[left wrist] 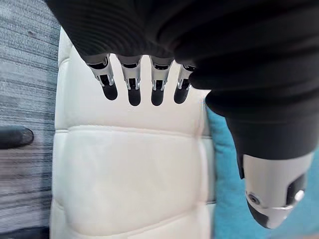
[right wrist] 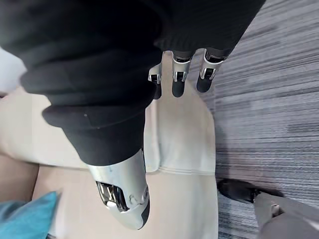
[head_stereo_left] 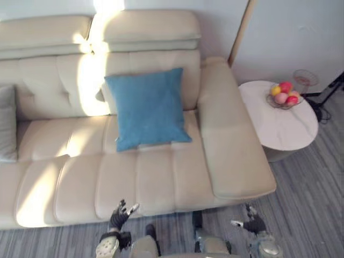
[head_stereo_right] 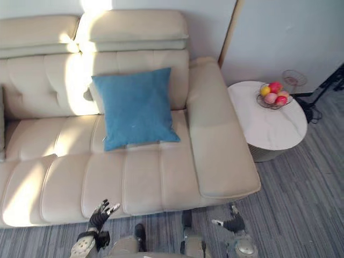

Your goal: Pick up cushions and gather them together orderly.

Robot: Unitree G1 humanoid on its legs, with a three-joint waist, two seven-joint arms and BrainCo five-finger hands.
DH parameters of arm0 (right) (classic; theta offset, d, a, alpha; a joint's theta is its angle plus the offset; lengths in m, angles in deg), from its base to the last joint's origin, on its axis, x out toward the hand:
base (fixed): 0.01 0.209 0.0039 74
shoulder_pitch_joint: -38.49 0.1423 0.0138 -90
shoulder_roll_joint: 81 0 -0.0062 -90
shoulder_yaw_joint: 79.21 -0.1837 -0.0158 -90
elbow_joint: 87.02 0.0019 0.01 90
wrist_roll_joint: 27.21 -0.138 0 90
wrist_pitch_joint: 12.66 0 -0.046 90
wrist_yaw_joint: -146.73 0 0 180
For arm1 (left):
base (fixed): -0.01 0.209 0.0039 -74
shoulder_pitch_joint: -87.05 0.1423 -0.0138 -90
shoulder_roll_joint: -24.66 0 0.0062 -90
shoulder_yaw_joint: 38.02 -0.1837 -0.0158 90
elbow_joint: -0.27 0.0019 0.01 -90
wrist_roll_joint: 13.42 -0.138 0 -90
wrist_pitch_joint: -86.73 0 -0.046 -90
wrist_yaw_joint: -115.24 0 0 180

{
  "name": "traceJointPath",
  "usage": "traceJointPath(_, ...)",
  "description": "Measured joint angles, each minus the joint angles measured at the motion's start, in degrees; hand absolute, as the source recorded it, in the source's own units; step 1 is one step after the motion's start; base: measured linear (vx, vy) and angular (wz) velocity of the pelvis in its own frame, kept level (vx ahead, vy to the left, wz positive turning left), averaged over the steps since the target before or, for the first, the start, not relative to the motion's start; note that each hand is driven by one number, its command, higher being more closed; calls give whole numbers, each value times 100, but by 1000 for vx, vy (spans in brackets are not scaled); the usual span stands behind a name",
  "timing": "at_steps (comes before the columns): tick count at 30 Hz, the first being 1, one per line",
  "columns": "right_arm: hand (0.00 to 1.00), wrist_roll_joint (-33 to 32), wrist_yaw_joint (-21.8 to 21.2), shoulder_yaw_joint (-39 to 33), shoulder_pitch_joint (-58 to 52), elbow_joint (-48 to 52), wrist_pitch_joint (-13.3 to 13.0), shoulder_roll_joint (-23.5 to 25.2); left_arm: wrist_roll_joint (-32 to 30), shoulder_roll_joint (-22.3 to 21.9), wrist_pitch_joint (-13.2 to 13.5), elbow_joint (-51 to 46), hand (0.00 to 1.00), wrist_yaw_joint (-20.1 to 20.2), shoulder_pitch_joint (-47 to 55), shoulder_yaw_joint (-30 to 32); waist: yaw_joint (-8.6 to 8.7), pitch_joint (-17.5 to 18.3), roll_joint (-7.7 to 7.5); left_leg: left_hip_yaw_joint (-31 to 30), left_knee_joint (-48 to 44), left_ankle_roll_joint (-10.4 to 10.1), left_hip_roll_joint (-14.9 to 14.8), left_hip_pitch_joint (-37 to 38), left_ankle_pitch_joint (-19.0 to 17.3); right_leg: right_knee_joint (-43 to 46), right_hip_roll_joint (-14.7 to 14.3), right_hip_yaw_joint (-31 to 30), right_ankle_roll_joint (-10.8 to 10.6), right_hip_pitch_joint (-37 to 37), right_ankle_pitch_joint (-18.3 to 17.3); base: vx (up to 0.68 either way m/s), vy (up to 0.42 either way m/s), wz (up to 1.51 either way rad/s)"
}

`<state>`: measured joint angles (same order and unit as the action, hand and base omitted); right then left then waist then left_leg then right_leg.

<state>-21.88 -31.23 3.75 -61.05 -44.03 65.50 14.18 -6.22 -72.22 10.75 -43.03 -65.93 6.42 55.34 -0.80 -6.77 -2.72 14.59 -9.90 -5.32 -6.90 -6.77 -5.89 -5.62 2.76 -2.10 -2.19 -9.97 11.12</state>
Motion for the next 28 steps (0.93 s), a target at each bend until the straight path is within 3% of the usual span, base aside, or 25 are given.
traceJointPath(2, 0, 15, -45, 4, 25, -116, 2, -53, -73, 50, -1, 57, 0, -4, 31, 98, 1, 0, 4, 139, -43, 25, -15, 97, -36, 198, 1, -64, -88, -51, -85, -14, 47, -41)
traceJointPath(3, 0, 38, -85, 15, 29, -138, 27, -89, -72, 72, 0, 47, 0, -8, -1, 125, 10, 4, 28, 256, -108, 126, -70, 61, 56, 605, 45, 93, -299, -265, -359, -57, 26, -28)
traceJointPath(4, 0, 47, -86, 15, 45, -140, 59, -109, -69, 47, 1, 42, 0, -14, -21, 123, 7, -8, 113, 322, -113, 149, -195, 25, 76, 1011, 44, 235, -343, -428, -553, -87, -11, -12)
traceJointPath(5, 0, 46, -97, 51, 108, -177, 106, -98, -69, 54, 7, 31, 0, -18, -44, 115, 22, -32, 171, 295, -145, 156, -244, 35, 84, 2435, 141, 485, -218, -835, -1013, -52, -73, 24)
traceJointPath(6, 0, 36, -111, 142, 50, -263, 112, -48, -69, 68, 0, 8, 0, -30, -45, 67, 43, -17, 77, 179, -269, 159, -174, 124, 82, 4259, 414, 488, -240, -1067, -1701, -6, -127, 49)
traceJointPath(7, 0, 18, -112, 143, 18, -315, 112, 9, -69, 85, 1, -21, 0, -33, -41, 66, 45, -31, 38, 91, -387, 159, -116, 115, 82, 4958, 558, 399, -357, -1054, -1894, 29, -148, 76)
traceJointPath(8, 0, -20, -112, 142, -8, -356, 113, 69, -69, 128, -3, -64, 0, -41, -43, 66, 49, 21, -110, -19, -560, 155, -46, 29, 79, 5288, 644, 222, -488, -1016, -1967, 10, -165, 64)
traceJointPath(9, 0, -29, -111, 137, -11, -381, 113, 93, -70, 130, -14, -120, 0, -50, -60, 79, 60, 45, -202, -85, -698, 145, 10, -78, 72, 5233, 567, 152, -630, -1025, -2023, -51, -136, 48)
traceJointPath(10, 0, -35, -97, 121, 73, -382, 114, 30, -72, -25, -19, -184, 0, -95, -110, 103, -29, 70, -71, -198, -697, 133, -131, -253, 105, 4816, 375, 195, -665, -947, -2040, -89, -163, 16)
traceJointPath(11, 0, -50, -82, 121, 202, -350, 113, -29, -69, -176, -10, -235, 0, -105, -71, 82, -154, 146, 185, -186, -525, -7, -367, -323, 249, 4277, 198, 178, -639, -663, -2262, -210, -272, 10)
traceJointPath(12, 0, -99, -81, 119, 402, -240, 104, 26, -63, -217, -6, -333, 0, -145, -141, 58, -166, 18, 20, -174, -631, -45, -312, -560, 357, 3902, 253, 170, -363, -605, -2667, -224, -280, 4)
traceJointPath(13, 0, -126, -81, 120, 470, -229, 105, 31, -62, -236, -9, -337, 0, -152, -208, 47, -195, -10, 7, -179, -700, -67, -319, -665, 367, 3689, 216, 210, -187, -571, -2753, -299, -242, 10)
traceJointPath(14, 0, -169, -63, 111, 664, -209, 105, -32, -45, -322, -41, -323, 0, -155, -263, -65, -187, -118, 322, -348, -786, -186, -573, -867, 441, 3265, -60, 334, 14, -448, -2467, -236, -110, -3)
traceJointPath(15, 0, -266, -45, 111, 732, -223, 111, -49, -34, -340, -39, -328, 0, -137, -245, -125, -194, -148, 478, -393, -684, -252, -741, -895, 531, 2968, -247, 392, 99, -368, -2252, -288, -106, -12)
traceJointPath(16, 0, -330, -5, 111, 777, -221, 113, -41, 5, -338, -36, -327, 0, -149, -160, -116, -193, -139, 533, -396, -317, -323, -805, -817, 872, 2725, -352, 408, 197, -362, -2033, -216, -85, -7)
traceJointPath(17, 0, -385, 41, 57, 795, -222, 112, -56, 7, -335, -38, -325, 0, -151, -181, -118, -158, -142, 514, -433, -144, -365, -773, -803, 954, 2567, -325, 483, 285, -408, -1893, -220, -84, 9)
traceJointPath(18, 0, -475, 68, -111, 796, -226, 121, -64, 5, -336, -41, -326, 0, -144, -221, -123, -127, -158, 490, -450, -485, -201, -666, -896, 808, 2515, -229, 521, 359, -509, -1793, -188, -59, 26)
traceJointPath(20, 0, -504, 130, -228, 767, -256, 143, -114, -1, -331, -40, -328, 0, -144, -305, -121, -110, -243, 363, -427, -1219, 100, -412, -864, 326, 2288, -42, 496, 374, -547, -1604, -211, -39, 22)
traceJointPath(22, 0, -487, 140, -265, 747, -431, 179, -185, -3, -324, -41, -328, 0, -139, -276, -122, -87, -214, 411, -383, -1427, 121, -346, -522, -113, 2064, 14, 482, 305, -513, -1423, -163, 48, 3)
traceJointPath(23, 0, -479, 138, -276, 743, -467, 200, -197, -5, -325, -41, -327, 0, -140, -259, -122, -50, -194, 443, -387, -1290, 109, -290, -354, -197, 1976, 14, 478, 242, -497, -1369, -168, 141, 6)
traceJointPath(24, 0, -477, 130, -381, 735, -561, 217, -196, -10, -327, -45, -321, 0, -140, -239, -123, 23, -86, 618, -394, -260, 12, -190, 116, -296, 1698, -26, 517, 116, -472, -1161, -122, 137, 5)
traceJointPath(28, 0, -470, 82, -449, 582, -681, 245, -129, -32, -210, -60, -292, 0, -150, -381, -122, 29, -3, 523, -351, 601, 64, 141, 374, 3, 625, 187, 540, -97, -66, -448, -82, 113, 9)
